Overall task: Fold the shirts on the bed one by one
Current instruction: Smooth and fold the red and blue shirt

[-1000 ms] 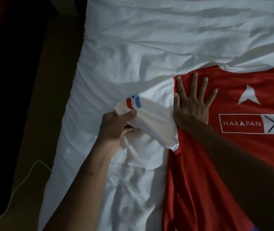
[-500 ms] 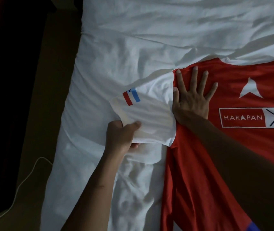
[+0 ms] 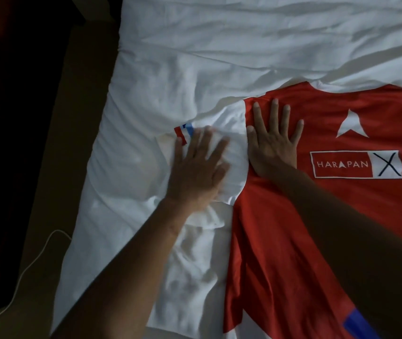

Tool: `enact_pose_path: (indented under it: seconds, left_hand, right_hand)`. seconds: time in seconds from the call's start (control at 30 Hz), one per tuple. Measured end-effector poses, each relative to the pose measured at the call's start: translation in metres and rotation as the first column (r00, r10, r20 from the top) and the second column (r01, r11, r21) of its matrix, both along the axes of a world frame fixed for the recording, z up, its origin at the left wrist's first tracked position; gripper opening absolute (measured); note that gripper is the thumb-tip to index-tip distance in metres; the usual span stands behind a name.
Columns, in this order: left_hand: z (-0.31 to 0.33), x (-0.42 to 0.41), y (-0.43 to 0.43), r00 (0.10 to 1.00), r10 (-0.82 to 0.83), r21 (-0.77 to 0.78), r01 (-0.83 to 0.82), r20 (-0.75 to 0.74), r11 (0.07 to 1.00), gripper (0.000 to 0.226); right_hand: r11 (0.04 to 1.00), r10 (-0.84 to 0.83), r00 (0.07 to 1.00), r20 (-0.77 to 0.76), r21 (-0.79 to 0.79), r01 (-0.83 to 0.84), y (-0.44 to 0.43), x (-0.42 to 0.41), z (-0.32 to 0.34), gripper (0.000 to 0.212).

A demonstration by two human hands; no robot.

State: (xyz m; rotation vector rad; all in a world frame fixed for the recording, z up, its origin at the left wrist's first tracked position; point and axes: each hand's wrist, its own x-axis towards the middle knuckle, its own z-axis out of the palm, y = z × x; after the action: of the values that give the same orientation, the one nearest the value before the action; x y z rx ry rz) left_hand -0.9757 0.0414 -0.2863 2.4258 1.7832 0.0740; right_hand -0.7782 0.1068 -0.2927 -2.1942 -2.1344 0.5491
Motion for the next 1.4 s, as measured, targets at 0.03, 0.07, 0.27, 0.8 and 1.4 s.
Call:
enact_pose_path:
  seconds: [0.03, 0.07, 0.27, 0.8, 1.4]
  left_hand:
    - [-0.003, -0.009, 0.001, 1.0, 0.015, 0.022, -0.014, -0.025, 1.0, 0.058]
    - [-0.003, -0.018, 0.002, 0.997, 0.055, 0.037, -0.053, -0.053, 0.998, 0.058]
    - [0.034, -0.019, -0.062, 0.908, 0.408, 0.139, -0.418, 0.098, 0.898, 0.039]
    - [0.061, 0.084, -0.214, 0.525, 0.819, -0.576, -0.605, 0.231, 0.55, 0.037]
    - [0.087, 0.098, -0.44, 0.252, 0.893, -0.609, -0.659, 0.374, 0.441, 0.05]
  right_hand:
    - [1.0, 0.013, 0.999, -0.033, -0.014, -0.014, -0.01, 0.003, 0.004, 0.061]
    - [0.999, 0.031, 0.998, -0.054, -0.023, -0.033, -0.024, 0.008, 0.008, 0.061]
    - [0.993, 0.065, 0.998, -0.023, -0.102, -0.067, -0.153, 0.049, 0.028, 0.065]
    - [0.995, 0.035, 0.997, 0.064, -0.095, -0.029, -0.397, 0.101, 0.038, 0.067]
    - [0.985, 0.14, 0.99, 0.018, -0.102, -0.137, -0.485, 0.137, 0.051, 0.071]
